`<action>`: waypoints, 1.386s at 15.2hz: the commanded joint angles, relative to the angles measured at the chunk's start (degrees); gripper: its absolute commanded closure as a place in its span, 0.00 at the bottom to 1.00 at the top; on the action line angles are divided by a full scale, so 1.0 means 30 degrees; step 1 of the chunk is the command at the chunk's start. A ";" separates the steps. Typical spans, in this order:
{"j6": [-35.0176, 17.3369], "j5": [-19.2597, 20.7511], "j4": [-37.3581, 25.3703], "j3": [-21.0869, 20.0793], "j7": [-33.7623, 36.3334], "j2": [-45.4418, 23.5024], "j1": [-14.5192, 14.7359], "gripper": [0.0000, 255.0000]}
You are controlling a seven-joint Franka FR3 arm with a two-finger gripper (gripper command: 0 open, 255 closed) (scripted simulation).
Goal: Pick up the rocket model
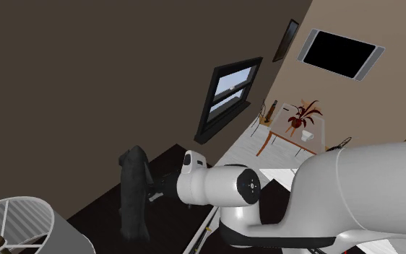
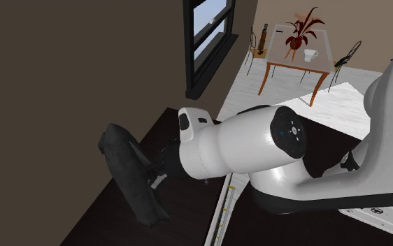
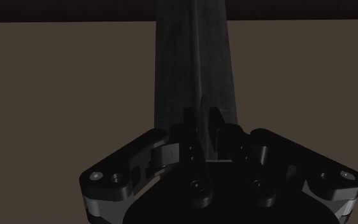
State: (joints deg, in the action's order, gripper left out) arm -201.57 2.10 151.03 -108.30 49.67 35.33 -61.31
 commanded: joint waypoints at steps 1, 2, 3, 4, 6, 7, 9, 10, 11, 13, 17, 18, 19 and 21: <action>0.0005 0.0004 0.0002 -0.0009 0.0001 0.0003 -0.0005 1.00; 0.0005 0.0004 0.0002 -0.0009 0.0000 0.0002 -0.0006 1.00; 0.0005 0.0005 0.0001 -0.0010 0.0001 0.0003 -0.0007 1.00; -0.0003 -0.0009 0.0007 -0.0027 0.0015 0.0020 -0.0001 1.00; 0.0468 0.0004 0.0088 0.0831 -0.0321 -0.0406 0.0774 1.00; 0.0708 0.0009 0.0122 0.1280 -0.0486 -0.0606 0.1183 1.00; 0.1198 0.0015 0.0176 0.2219 -0.0811 -0.0979 0.2043 1.00; 0.1447 0.0017 0.0196 0.2707 -0.0970 -0.1151 0.2492 1.00; 0.1699 0.0020 0.0211 0.3207 -0.1126 -0.1313 0.2953 1.00; 0.2210 0.0028 0.0228 0.4241 -0.1427 -0.1607 0.3908 1.00; 0.3258 0.0054 0.0203 0.6410 -0.1992 -0.2071 0.5918 1.00; 0.3524 0.0062 0.0185 0.6966 -0.2125 -0.2162 0.6433 1.00; 0.3791 0.0069 0.0162 0.7525 -0.2257 -0.2243 0.6952 1.00; 0.3833 0.0074 0.0158 0.7611 -0.2274 -0.2255 0.7032 1.00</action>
